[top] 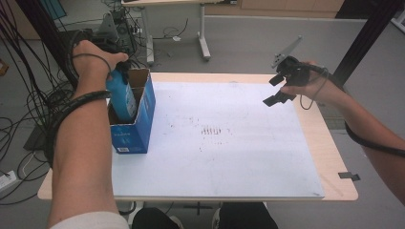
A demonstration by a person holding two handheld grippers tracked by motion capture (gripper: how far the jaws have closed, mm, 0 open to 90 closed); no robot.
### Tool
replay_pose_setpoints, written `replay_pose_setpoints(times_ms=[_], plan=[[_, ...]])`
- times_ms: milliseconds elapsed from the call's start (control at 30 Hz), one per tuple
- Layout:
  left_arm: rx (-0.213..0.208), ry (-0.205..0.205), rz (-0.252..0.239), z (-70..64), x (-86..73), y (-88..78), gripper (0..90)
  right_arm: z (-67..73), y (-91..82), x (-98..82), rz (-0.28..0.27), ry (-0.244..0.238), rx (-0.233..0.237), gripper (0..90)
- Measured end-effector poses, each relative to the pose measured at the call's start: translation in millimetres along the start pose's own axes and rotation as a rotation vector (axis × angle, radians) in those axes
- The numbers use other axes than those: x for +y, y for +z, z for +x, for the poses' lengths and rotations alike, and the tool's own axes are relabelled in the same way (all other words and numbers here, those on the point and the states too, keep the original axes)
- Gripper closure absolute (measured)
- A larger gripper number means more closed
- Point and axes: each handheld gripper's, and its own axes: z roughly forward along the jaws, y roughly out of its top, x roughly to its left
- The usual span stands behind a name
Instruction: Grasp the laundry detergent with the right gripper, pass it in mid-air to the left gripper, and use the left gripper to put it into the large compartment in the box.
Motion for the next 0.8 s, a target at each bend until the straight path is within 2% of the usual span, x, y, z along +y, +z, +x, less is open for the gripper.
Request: replay_pose_setpoints(times_ms=[267,433,800], plan=[[-0.010,0.006,-0.001,0.2,-4.0,30.6,36.9,-0.2,1.4,0.4,0.007,-0.001,-0.005,7.2],[0.003,0.012,0.010,1.5,-7.5,48.3,36.9,0.7,4.6,1.9,0.012,-0.005,-0.003,7.2],[0.006,0.029,0.017,0.7,-12.4,76.2,36.8,2.9,13.2,6.4,0.017,-0.015,0.003,7.6]])
